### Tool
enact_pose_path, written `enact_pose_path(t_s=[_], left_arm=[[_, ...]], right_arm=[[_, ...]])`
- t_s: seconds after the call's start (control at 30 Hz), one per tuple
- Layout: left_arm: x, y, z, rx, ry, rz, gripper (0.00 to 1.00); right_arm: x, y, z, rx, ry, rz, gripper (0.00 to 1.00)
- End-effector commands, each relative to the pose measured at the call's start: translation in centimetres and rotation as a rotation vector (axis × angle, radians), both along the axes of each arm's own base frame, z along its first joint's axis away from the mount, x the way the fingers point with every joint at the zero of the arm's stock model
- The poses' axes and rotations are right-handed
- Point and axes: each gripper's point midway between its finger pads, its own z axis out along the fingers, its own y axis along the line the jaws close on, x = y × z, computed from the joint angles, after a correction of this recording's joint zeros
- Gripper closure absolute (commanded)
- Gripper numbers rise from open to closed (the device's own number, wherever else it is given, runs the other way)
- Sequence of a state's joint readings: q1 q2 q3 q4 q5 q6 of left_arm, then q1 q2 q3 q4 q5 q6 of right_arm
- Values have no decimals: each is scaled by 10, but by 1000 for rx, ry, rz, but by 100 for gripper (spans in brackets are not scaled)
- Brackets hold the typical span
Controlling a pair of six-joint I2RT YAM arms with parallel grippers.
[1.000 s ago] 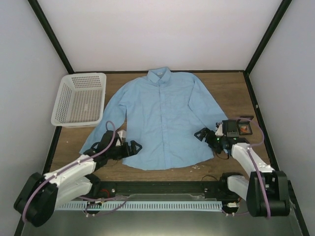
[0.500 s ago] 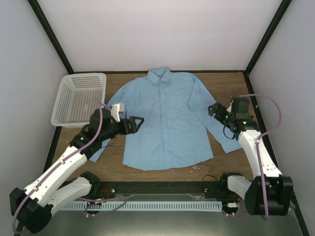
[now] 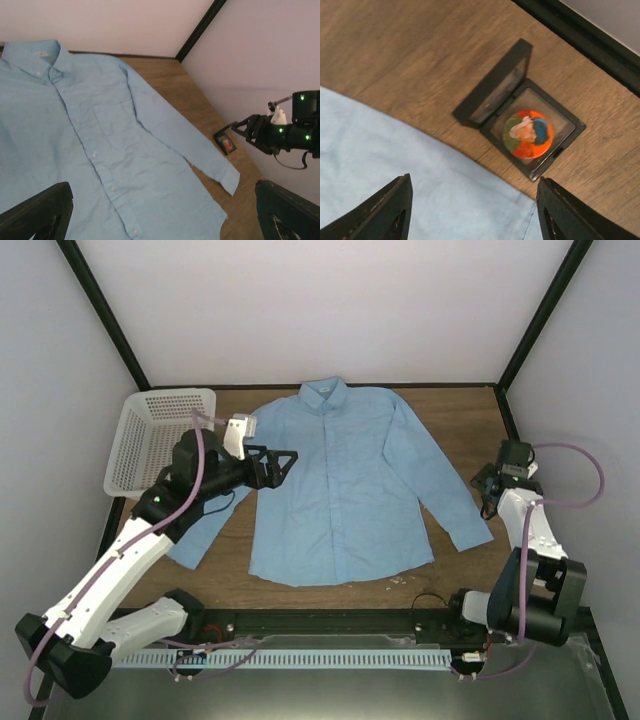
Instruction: Pin the brooch onto the clothing
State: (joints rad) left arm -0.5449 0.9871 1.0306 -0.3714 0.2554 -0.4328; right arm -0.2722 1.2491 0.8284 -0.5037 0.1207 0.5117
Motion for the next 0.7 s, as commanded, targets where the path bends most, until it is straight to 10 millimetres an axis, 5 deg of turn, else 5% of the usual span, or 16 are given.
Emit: enact_pose_path(t_s=[0.0, 0.23, 0.47, 0.67], left_arm=[[-8, -2, -15, 72, 59, -52, 0], [-16, -2, -37, 114, 132, -79, 0], [-15, -13, -51, 85, 201, -113, 0], [-14, -21, -53, 49, 242, -129, 0]], right_arm=[[2, -28, -11, -89, 23, -35, 39], [0, -43, -40, -140, 143, 12, 37], [14, -46, -46, -148, 82, 93, 14], [20, -48, -56, -110, 76, 121, 25]])
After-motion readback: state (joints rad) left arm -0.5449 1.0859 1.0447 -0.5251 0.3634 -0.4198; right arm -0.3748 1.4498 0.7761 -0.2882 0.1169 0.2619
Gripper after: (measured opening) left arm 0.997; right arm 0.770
